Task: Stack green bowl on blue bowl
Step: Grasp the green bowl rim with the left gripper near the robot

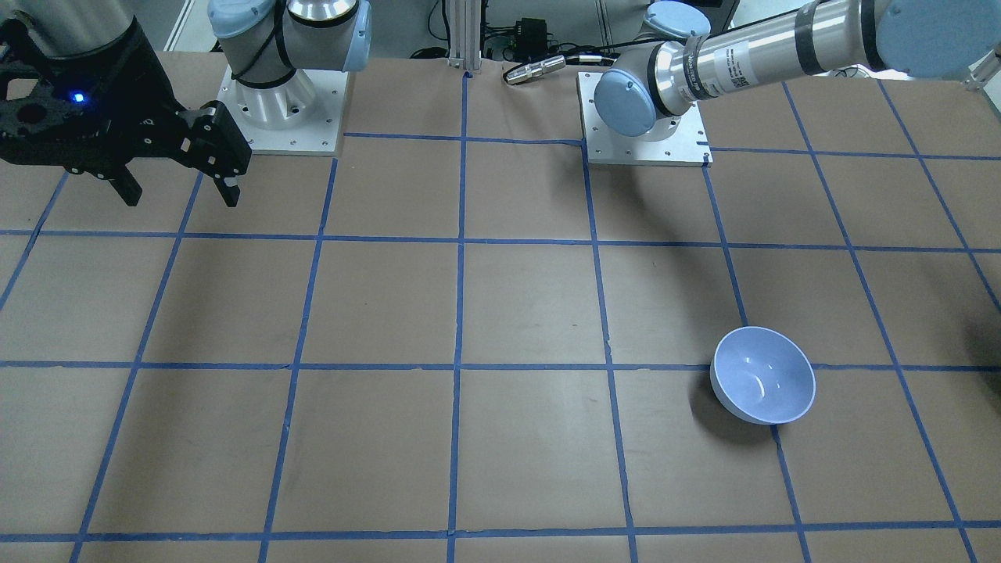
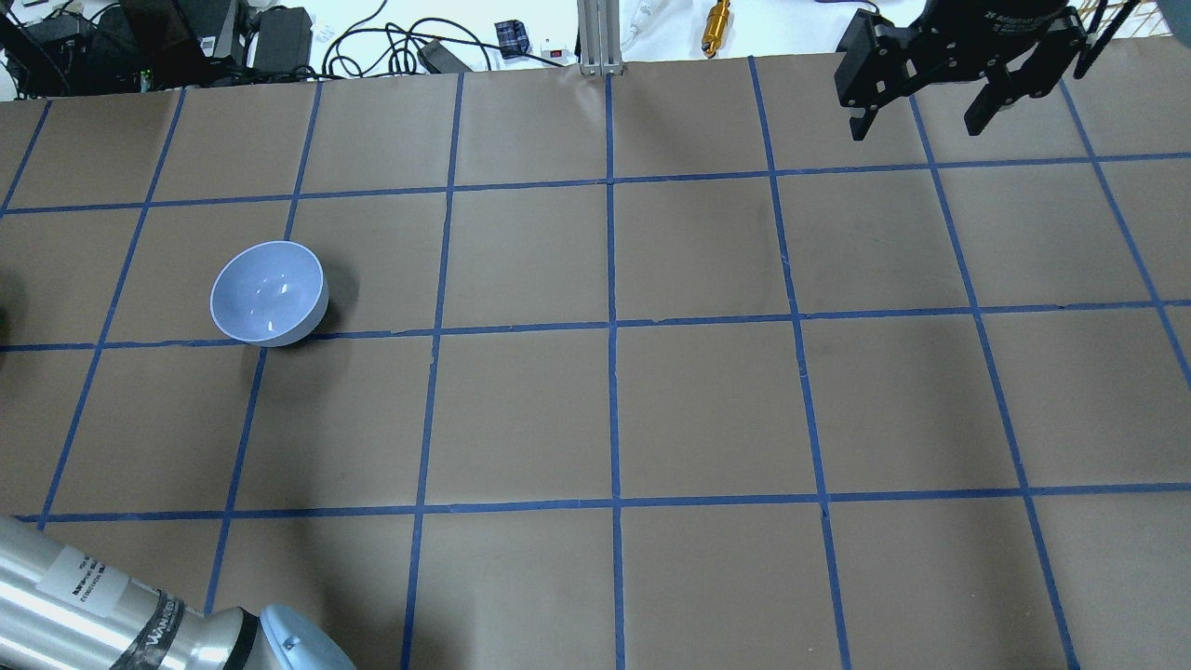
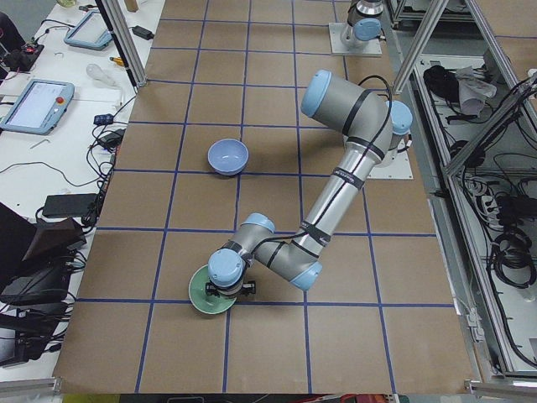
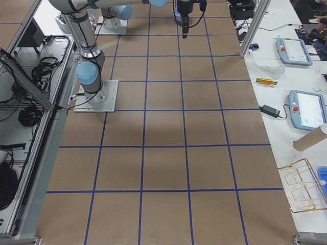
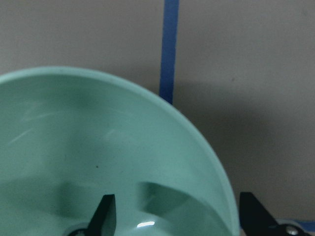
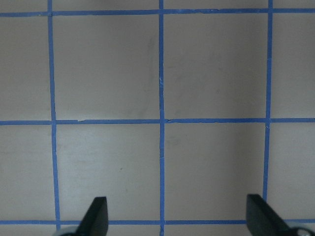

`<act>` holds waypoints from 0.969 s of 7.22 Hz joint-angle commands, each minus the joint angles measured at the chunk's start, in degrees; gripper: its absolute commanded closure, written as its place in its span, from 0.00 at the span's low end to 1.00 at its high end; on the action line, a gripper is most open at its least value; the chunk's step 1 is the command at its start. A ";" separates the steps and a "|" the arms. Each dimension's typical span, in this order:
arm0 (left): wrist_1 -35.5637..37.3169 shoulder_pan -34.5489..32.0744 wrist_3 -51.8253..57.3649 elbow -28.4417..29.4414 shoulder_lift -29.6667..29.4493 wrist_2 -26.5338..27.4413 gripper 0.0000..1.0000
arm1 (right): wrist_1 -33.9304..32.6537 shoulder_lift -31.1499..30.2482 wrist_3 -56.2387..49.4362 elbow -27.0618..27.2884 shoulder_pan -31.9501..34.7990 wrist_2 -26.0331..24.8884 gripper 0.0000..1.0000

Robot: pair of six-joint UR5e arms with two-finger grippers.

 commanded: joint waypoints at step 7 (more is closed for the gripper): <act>0.13 0.04 1.20 -1.34 1.41 -0.05 1.00 | 0.00 0.04 0.00 0.00 0.00 0.00 0.00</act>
